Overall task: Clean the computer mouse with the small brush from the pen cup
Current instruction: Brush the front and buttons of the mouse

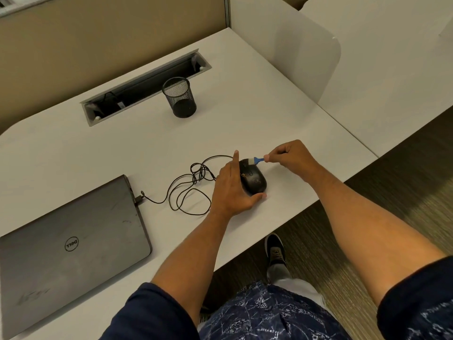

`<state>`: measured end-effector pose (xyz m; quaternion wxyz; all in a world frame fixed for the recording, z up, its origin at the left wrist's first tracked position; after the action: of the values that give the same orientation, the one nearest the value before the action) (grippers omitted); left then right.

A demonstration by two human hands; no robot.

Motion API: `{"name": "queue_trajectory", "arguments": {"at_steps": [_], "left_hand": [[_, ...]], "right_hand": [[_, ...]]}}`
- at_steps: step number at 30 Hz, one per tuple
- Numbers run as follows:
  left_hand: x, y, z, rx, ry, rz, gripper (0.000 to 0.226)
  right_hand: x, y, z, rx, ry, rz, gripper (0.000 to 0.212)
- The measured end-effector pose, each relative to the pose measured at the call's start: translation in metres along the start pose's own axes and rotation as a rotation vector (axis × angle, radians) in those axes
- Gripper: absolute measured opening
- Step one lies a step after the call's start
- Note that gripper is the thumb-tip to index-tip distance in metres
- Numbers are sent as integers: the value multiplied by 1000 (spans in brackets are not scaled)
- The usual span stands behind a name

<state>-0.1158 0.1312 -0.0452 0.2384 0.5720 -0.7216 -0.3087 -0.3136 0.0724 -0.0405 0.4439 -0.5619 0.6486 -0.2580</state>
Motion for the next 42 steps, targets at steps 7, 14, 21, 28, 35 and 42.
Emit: {"name": "queue_trajectory", "arguments": {"at_steps": [7, 14, 21, 28, 35, 42], "left_hand": [[0, -2, 0, -4, -7, -13, 135], [-1, -5, 0, -24, -10, -31, 137], [0, -6, 0, -37, -5, -22, 138], [0, -7, 0, -32, -6, -35, 139], [0, -6, -1, -38, -14, -23, 138], [0, -7, -1, -36, -19, -24, 140]], "right_hand": [[-2, 2, -6, -16, 27, -11, 6], [-5, 11, -13, 16, 47, -2, 6], [-13, 5, 1, -13, -201, -54, 2], [-12, 13, 0, -70, -198, 19, 6], [-12, 10, -7, 44, -190, 18, 9], [-18, 17, -1, -79, -270, 56, 8]]}}
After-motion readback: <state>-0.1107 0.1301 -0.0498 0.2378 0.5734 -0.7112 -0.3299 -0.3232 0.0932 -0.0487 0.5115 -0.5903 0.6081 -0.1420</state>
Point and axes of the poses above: each hand's wrist, its own x-axis towards the middle knuckle, its own z-axis out of the palm, y = z × x, the point moved 8 cm from there along x, towards the middle knuckle, and after that the axes turned 6 degrees about -x, right-handed, at the moved point
